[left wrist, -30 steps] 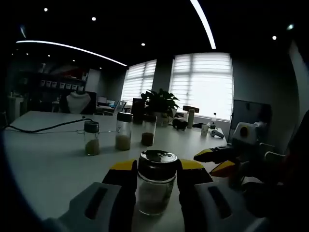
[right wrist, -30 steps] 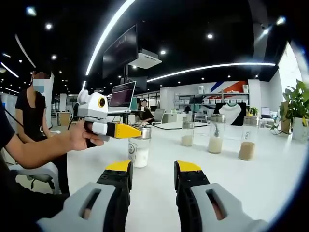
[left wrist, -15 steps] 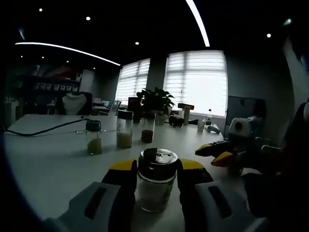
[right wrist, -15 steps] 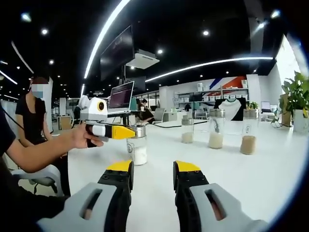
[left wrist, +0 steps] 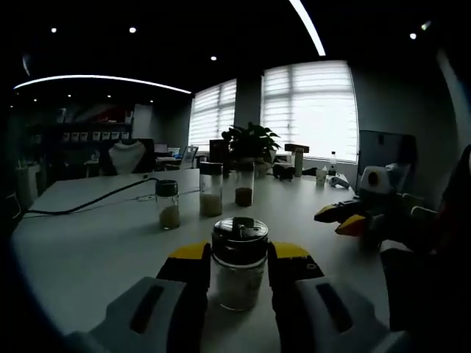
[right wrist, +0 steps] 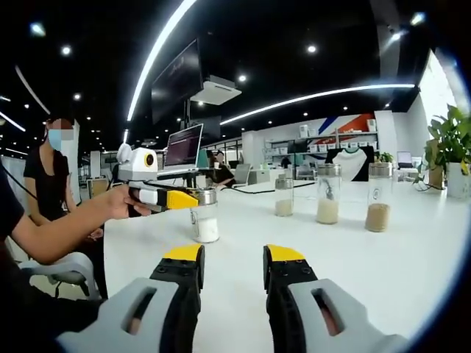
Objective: Rotate the seasoning bottle until the label or dispensing opening points toward the visible target arrow and the bottle remains upright within the marked orientation range
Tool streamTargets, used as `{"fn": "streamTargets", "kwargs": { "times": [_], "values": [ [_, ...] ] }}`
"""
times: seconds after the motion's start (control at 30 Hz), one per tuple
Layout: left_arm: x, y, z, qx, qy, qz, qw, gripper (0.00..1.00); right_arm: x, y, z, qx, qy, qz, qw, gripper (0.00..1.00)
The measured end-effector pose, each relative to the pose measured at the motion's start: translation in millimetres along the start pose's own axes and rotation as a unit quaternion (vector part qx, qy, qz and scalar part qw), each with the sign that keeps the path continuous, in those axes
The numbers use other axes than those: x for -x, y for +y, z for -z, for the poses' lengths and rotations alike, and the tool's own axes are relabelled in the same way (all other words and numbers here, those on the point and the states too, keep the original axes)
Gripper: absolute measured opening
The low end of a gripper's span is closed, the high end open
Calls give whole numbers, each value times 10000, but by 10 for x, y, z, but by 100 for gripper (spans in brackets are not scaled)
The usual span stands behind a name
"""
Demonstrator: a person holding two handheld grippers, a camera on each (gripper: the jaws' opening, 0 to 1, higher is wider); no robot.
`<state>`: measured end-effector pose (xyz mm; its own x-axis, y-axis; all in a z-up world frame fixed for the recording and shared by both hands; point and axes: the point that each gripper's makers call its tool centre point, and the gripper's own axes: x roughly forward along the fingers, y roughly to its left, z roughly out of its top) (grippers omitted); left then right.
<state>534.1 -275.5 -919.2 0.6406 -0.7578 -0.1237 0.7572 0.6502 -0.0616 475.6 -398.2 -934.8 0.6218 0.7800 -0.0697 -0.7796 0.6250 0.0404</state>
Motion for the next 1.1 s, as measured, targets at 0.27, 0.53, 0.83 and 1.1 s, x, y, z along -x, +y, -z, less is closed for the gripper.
{"fn": "streamTargets", "kwargs": {
  "times": [0.27,0.53,0.83,1.1],
  "values": [
    [-47,7,1,234,-79,-89,9997,32,9,5,-6,3,-6,2,10000,29],
    [-160,-72,8,440,-121,-222,9987,32,8,1,-1,2,6,11,10000,29],
    [-187,-70,1,515,-243,-635,9964,32,16,-24,7,-15,22,57,10000,28],
    [-202,-93,-8,541,-348,-838,9944,32,25,-46,3,-55,8,91,9999,27]
  ]
}}
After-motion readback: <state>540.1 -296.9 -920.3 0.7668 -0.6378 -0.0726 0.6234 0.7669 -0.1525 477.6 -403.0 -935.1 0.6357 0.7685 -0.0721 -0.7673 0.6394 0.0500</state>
